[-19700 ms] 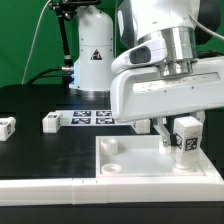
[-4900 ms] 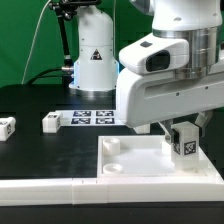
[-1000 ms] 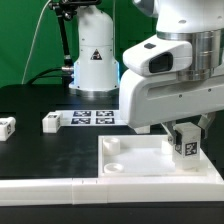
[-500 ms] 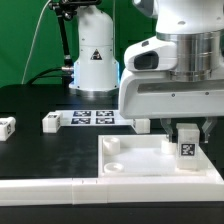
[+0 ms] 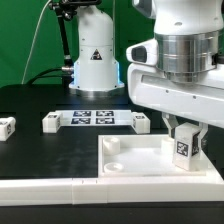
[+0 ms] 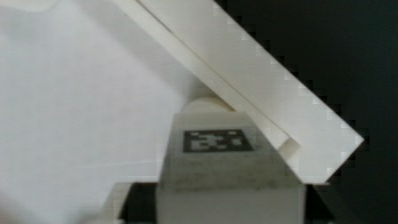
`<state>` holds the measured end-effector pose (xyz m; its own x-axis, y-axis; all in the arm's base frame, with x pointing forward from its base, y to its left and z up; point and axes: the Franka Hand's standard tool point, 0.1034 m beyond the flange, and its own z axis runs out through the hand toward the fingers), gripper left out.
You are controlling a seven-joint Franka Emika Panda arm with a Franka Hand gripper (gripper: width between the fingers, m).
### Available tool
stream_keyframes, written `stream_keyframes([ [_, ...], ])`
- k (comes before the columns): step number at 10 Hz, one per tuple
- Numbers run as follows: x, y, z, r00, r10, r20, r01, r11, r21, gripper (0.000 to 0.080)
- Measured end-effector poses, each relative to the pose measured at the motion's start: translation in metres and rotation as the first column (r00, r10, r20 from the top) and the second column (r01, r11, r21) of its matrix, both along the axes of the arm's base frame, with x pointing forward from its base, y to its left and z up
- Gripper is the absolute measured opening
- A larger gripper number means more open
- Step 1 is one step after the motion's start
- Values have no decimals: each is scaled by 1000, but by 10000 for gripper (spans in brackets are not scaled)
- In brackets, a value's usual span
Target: Assemble one leg
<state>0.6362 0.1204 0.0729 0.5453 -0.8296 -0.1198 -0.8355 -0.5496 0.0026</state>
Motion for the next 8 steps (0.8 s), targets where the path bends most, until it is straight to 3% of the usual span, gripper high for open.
stream_keyframes([
  [2, 0, 1, 0, 991, -136, -14, 136, 991, -6, 292],
  [4, 0, 1, 0, 993, -121, -13, 121, 993, -2, 292],
  [6, 0, 4, -1, 997, -78, -5, 78, 997, 1, 588],
  [7, 0, 4, 0, 1000, 27, 6, -27, 1000, 2, 588],
  [8, -1, 5, 0, 984, 175, 21, -175, 985, 0, 638],
])
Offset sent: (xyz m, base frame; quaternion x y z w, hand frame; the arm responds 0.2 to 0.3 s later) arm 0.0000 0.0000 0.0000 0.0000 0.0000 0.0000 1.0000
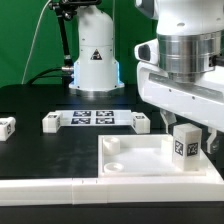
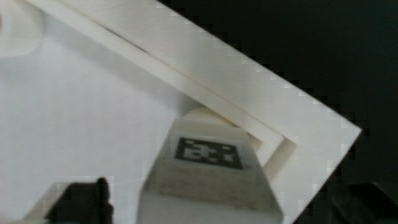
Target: Assemble one leg
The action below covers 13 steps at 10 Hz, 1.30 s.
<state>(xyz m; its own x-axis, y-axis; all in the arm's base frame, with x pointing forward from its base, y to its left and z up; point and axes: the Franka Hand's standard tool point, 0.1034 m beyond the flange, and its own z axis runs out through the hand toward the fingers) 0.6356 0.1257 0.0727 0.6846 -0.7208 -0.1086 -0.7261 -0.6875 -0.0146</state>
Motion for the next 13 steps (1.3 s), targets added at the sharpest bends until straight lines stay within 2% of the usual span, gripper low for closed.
stream_keyframes([
  [2, 1, 5, 1, 966, 257, 28, -257, 966, -7, 647],
  [4, 2, 3, 0, 877, 479, 48, -479, 878, -1, 649],
  [5, 1, 4, 0, 845, 532, 54, -533, 846, -1, 649],
  [6, 2, 3, 0, 765, 641, 64, -642, 767, -10, 649],
  [8, 2, -1, -1, 672, 737, 73, -738, 675, -11, 649],
  [11, 3, -4, -1, 451, 887, 94, -890, 455, -17, 649],
  [13, 4, -7, -1, 445, 891, 95, -894, 448, -18, 649],
])
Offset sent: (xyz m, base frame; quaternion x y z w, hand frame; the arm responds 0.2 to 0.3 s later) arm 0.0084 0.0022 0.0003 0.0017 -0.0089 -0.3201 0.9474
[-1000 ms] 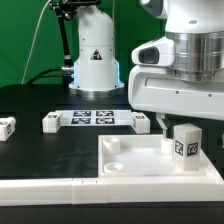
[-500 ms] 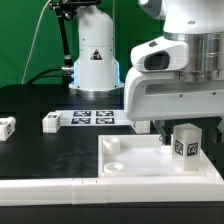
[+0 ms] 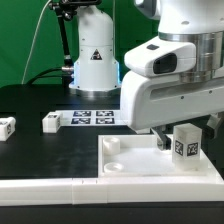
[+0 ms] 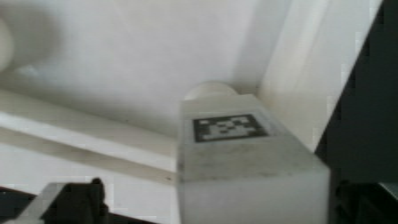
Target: Assemble one leg
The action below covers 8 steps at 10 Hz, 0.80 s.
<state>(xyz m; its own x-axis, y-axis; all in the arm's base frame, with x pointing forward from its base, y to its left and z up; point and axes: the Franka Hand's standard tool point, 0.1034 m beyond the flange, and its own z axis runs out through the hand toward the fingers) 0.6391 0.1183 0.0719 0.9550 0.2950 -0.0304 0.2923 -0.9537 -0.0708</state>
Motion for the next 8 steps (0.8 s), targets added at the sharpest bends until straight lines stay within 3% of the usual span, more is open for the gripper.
stream_keyframes([
  [1, 0, 0, 0, 1000, 0, 0, 0, 1000, 0, 560],
  [2, 0, 0, 0, 1000, -1, 0, 1, 1000, 0, 377],
  [3, 0, 0, 0, 1000, -1, 0, 1, 1000, 0, 291],
  [7, 0, 0, 0, 997, -74, -5, 74, 997, -3, 291],
  [8, -2, 1, -1, 962, -272, -18, 271, 962, -17, 291],
])
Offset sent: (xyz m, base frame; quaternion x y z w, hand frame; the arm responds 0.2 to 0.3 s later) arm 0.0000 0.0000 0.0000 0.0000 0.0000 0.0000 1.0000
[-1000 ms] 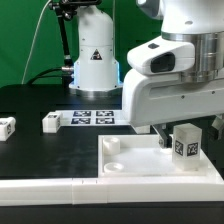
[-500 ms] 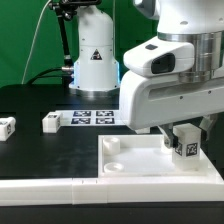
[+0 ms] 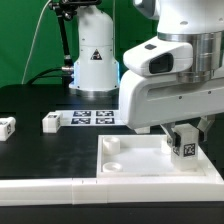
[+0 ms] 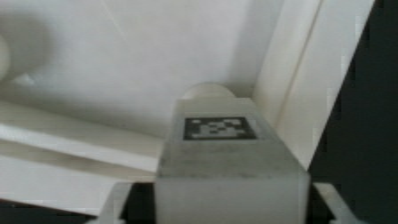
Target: Assemble one leg
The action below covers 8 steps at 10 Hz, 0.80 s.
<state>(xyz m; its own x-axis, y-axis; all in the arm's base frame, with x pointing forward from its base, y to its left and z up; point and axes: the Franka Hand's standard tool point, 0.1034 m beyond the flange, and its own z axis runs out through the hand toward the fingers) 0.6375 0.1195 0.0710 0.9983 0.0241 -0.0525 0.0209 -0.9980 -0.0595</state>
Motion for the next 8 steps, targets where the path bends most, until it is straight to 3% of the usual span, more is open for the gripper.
stream_keyframes([
  [4, 0, -1, 0, 891, -454, -18, 453, 891, -36, 291],
  [7, 0, -3, -1, 621, -784, -30, 782, 621, -50, 292],
  [8, 1, -3, -1, 567, -823, -33, 821, 568, -53, 292],
])
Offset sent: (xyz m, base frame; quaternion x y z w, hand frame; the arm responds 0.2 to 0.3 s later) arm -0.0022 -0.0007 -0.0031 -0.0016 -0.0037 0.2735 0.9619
